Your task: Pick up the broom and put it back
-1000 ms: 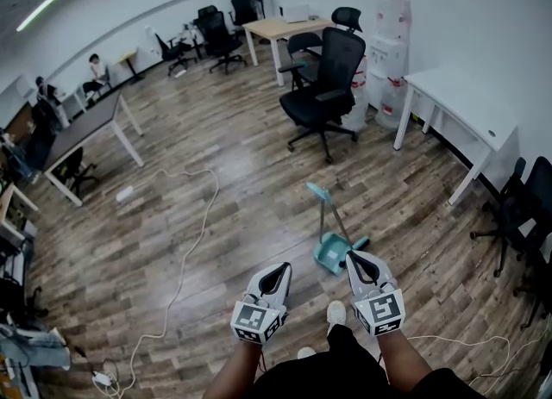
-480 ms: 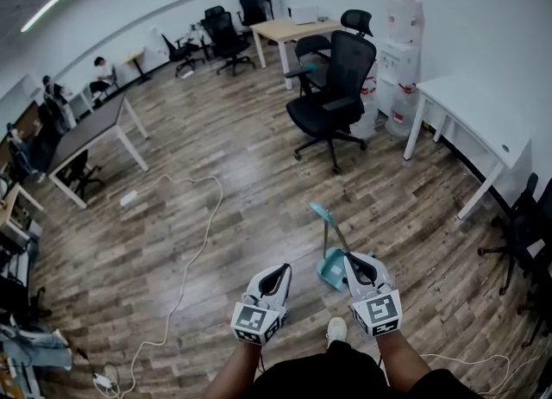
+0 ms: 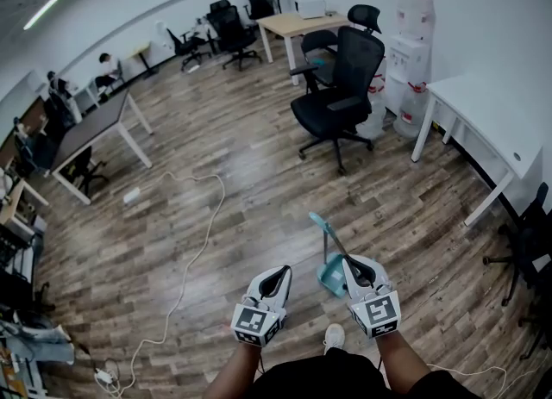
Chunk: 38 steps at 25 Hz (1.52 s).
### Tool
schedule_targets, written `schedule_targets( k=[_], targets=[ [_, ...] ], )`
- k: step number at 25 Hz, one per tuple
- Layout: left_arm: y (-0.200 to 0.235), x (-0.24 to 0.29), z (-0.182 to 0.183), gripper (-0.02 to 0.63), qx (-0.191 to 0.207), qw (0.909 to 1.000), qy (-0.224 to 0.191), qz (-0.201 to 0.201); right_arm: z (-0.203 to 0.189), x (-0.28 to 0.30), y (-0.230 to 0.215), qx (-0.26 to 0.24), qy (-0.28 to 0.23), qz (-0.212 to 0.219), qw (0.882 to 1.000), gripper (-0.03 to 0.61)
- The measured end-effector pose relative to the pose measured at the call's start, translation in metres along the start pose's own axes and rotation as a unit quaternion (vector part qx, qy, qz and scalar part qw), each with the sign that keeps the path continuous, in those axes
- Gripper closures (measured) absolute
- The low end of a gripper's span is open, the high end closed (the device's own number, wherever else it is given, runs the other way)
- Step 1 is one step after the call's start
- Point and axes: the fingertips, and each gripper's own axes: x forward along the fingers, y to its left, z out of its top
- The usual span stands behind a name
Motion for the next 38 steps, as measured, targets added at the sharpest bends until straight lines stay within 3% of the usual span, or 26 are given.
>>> schedule_targets(
  k=[6,10,14,22,25,38],
  targets=[
    [-0.002,0.026,-0.005,0.594,-0.002,1.0000,0.008,0.006,-0.007,0.013,-0.021,-0.018,0.012,0.011,1.000,0.575],
    [-0.001,0.038,-0.004,0.595,0.000,0.9999,0.009,0.011,-0.003,0.017,-0.020,-0.060,0.026,0.022,0.998,0.575],
    [0.000,0.051,0.001,0.595,-0.002,0.9998,0.001,0.022,0.005,0.025,-0.029,-0.003,0.001,0.038,0.999,0.575],
    [0.007,0.062,0.000,0.594,0.000,0.9987,0.005,0.052,0.004,0.035,-0.048,0.015,-0.016,0.061,0.998,0.575],
    [0.019,0.063,-0.007,0.595,-0.010,0.9981,0.011,0.060,-0.004,0.045,-0.050,0.008,-0.005,0.062,0.998,0.575],
    [0.045,0.095,-0.022,0.595,-0.039,0.9986,0.030,0.021,-0.081,0.098,-0.055,0.003,0.108,0.057,0.993,0.575]
  ],
)
